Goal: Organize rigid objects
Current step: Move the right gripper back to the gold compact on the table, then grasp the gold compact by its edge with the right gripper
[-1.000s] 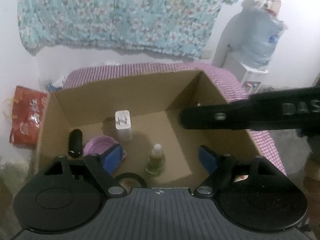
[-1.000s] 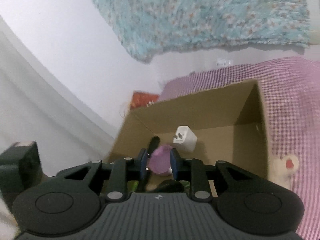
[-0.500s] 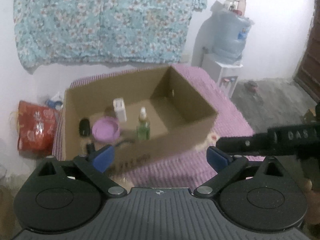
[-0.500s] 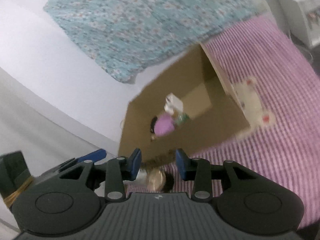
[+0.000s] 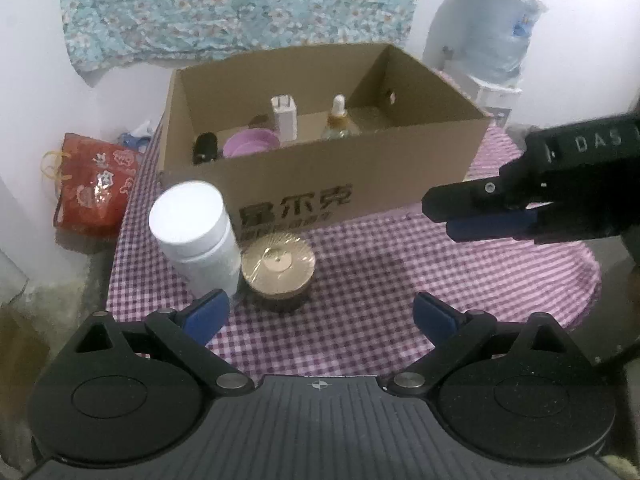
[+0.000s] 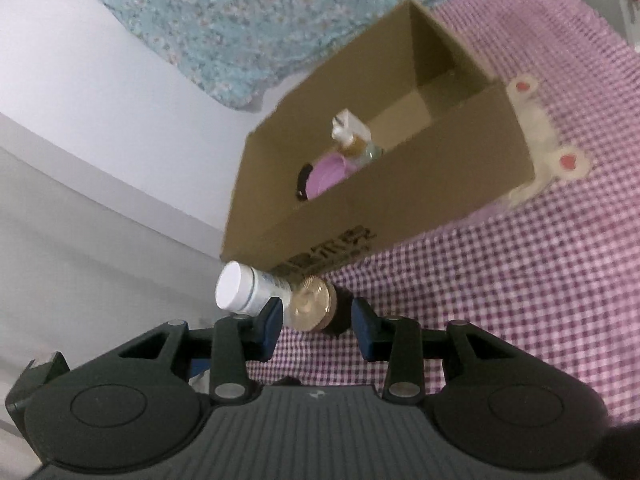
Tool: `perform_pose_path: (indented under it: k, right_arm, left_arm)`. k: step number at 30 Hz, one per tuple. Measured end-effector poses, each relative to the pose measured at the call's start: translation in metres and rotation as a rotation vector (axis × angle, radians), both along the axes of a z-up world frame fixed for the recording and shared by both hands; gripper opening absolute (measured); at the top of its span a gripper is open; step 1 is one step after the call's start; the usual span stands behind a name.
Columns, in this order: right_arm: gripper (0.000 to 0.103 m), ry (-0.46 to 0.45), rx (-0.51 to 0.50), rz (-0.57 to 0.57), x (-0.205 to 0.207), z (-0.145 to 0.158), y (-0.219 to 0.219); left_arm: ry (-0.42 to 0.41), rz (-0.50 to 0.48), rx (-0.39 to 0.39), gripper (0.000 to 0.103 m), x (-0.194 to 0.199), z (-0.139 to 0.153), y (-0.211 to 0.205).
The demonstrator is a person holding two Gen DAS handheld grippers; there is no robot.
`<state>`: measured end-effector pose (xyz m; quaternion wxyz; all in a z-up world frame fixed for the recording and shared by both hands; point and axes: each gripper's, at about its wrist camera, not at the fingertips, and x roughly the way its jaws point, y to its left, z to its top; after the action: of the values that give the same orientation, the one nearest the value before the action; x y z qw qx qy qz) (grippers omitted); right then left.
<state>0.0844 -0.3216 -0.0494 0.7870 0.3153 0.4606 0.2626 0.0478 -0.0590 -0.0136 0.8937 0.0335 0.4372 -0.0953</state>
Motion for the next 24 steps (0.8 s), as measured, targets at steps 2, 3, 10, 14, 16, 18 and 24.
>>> perform_pose_path:
  k: [2,3,10,14,16,18,24]
  right_arm:
    - [0.041,0.021,-0.005,0.000,0.002,-0.006,0.004]
    - [0.041,0.028,-0.007,-0.002,0.004,-0.008,0.005]
    - [0.041,0.077,-0.018,0.006,0.021,-0.026,0.015]
    - [0.041,0.095,-0.033,0.032,0.032,-0.037,0.029]
    - [0.040,0.093,-0.038,0.051,0.036,-0.039,0.037]
    - [0.040,0.086,-0.042,0.071,0.042,-0.042,0.046]
    - [0.039,0.063,-0.057,0.124,0.063,-0.050,0.071]
  left_arm:
    - [-0.002,0.007,0.011,0.099,0.000,-0.009,0.000]
    - [-0.001,0.012,0.011,0.099,0.000,-0.013,0.001]
    - [-0.017,0.048,0.047,0.098,0.002,-0.034,0.002]
    - [-0.014,0.054,0.033,0.091,0.008,-0.043,0.008]
    - [-0.005,0.061,0.031,0.081,0.011,-0.047,0.010]
    - [0.008,0.075,0.026,0.077,0.015,-0.052,0.014]
    - [0.012,0.089,0.009,0.067,0.024,-0.061,0.021]
